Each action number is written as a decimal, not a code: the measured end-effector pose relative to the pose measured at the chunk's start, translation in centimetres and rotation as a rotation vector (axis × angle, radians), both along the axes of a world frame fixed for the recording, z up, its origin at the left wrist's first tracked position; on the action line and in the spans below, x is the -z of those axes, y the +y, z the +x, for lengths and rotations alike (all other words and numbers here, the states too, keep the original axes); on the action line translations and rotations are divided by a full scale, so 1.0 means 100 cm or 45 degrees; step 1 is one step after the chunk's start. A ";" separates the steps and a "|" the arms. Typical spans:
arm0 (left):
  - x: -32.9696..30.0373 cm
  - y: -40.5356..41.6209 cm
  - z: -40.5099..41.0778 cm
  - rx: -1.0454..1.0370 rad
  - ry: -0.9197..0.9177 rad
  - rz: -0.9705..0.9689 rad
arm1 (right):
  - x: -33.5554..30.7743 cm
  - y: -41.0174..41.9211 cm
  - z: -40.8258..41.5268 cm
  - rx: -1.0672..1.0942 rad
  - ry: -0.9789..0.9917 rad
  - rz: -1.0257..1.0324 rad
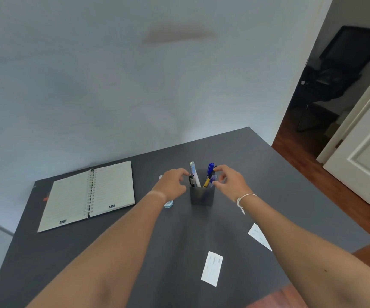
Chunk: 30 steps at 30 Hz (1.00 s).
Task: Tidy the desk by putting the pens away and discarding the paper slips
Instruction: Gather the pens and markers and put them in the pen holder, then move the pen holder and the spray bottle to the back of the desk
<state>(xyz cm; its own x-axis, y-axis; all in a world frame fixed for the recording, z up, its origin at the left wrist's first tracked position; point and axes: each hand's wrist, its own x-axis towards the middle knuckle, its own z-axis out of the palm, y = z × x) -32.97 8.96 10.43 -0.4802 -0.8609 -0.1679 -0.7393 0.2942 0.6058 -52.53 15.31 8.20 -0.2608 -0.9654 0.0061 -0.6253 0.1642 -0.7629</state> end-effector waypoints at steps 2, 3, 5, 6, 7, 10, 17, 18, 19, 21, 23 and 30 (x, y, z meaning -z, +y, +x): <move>0.005 0.005 0.004 -0.043 0.048 0.038 | 0.003 0.005 0.002 0.029 -0.009 0.006; 0.008 0.008 0.006 -0.068 0.078 0.066 | 0.005 0.008 0.004 0.048 -0.015 0.009; 0.013 0.015 0.010 -0.112 0.135 0.118 | 0.009 0.015 0.007 0.087 -0.022 0.016; 0.016 0.018 0.012 -0.131 0.153 0.130 | 0.012 0.019 0.009 0.109 -0.033 0.021; 0.019 0.020 0.013 -0.145 0.165 0.136 | 0.015 0.023 0.011 0.135 -0.052 0.024; 0.025 0.028 0.016 -0.155 0.213 0.136 | 0.026 0.034 0.018 0.208 -0.097 0.031; 0.037 0.036 0.023 -0.152 0.307 0.333 | 0.044 0.052 0.036 0.339 -0.215 0.118; 0.038 0.036 0.023 -0.161 0.324 0.355 | 0.045 0.054 0.038 0.361 -0.239 0.117; 0.039 0.037 0.022 -0.168 0.339 0.376 | 0.045 0.055 0.039 0.385 -0.262 0.112; 0.041 0.038 0.020 -0.173 0.361 0.409 | 0.047 0.057 0.042 0.425 -0.313 0.104; 0.044 0.037 0.018 -0.175 0.378 0.434 | 0.051 0.057 0.045 0.440 -0.372 0.109; 0.063 0.029 0.004 -0.287 0.406 0.498 | 0.069 0.035 0.040 0.318 -0.499 0.165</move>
